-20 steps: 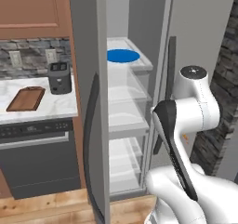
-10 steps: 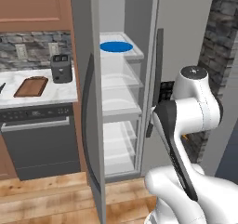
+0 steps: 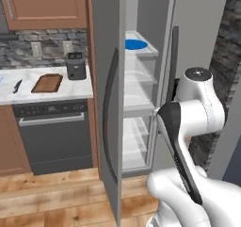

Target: Retrieve the shrimp from the fridge and place it on the cutting board.

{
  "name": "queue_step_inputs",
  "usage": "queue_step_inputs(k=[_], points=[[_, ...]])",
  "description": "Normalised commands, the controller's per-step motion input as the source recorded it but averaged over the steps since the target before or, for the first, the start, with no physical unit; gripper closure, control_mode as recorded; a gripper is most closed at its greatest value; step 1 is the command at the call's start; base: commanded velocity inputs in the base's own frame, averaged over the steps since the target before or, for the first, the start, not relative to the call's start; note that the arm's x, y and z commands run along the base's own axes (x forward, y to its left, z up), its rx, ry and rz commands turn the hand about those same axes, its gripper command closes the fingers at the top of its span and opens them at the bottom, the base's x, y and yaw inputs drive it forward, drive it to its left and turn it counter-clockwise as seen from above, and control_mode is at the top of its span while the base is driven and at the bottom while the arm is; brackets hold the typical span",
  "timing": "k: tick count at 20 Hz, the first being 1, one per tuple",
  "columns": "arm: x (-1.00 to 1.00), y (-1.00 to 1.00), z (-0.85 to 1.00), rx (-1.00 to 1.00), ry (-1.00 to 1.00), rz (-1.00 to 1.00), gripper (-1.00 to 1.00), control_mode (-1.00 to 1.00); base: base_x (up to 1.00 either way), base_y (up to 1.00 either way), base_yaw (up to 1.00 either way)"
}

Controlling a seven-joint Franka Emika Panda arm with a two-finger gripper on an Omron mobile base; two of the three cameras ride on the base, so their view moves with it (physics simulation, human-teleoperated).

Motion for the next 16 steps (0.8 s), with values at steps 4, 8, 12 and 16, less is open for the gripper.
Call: queue_step_inputs(k=[4,8,12,16], points=[[0.0,0.0,0.0,0.0,0.0,0.0,1.0,1.0,-0.01,0.65,0.01],[0.0,0.0,0.0,0.0,0.0,0.0,1.0,1.0,-0.04,0.63,0.0],[0.0,0.0,0.0,0.0,0.0,0.0,1.0,1.0,-0.13,0.64,0.0],[0.0,0.0,0.0,0.0,0.0,0.0,1.0,1.0,-0.02,0.82,0.0]])
